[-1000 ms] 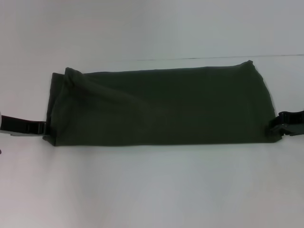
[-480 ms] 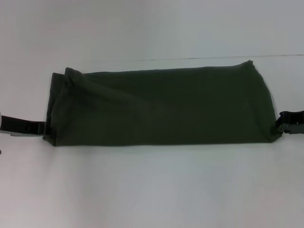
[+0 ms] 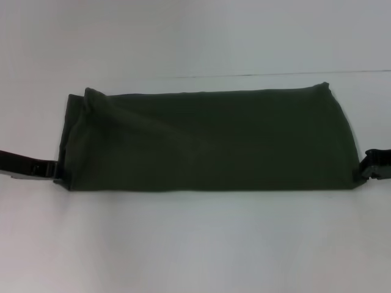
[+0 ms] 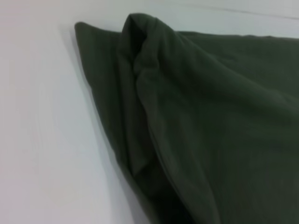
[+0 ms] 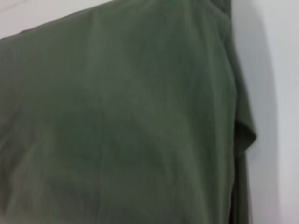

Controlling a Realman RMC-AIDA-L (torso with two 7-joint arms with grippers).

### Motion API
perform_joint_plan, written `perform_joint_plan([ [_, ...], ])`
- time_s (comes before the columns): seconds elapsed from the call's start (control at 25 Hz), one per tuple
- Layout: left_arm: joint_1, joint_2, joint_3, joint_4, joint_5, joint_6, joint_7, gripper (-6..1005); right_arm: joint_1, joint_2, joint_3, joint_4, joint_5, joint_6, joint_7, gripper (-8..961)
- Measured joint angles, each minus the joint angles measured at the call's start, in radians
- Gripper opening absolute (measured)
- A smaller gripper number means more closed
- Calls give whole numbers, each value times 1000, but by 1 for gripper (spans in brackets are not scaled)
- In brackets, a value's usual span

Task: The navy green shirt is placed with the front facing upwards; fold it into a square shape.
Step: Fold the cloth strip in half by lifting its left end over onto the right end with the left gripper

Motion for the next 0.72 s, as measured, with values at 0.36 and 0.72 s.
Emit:
perform_joint_plan([
  [0.36, -4, 18, -11, 69, 87, 195, -21, 10, -6, -40, 0, -10, -35, -212, -23, 20],
  [0.72, -6, 22, -12, 104, 198, 423, -30, 11, -6, -33, -2, -11, -194, -348, -62, 19],
])
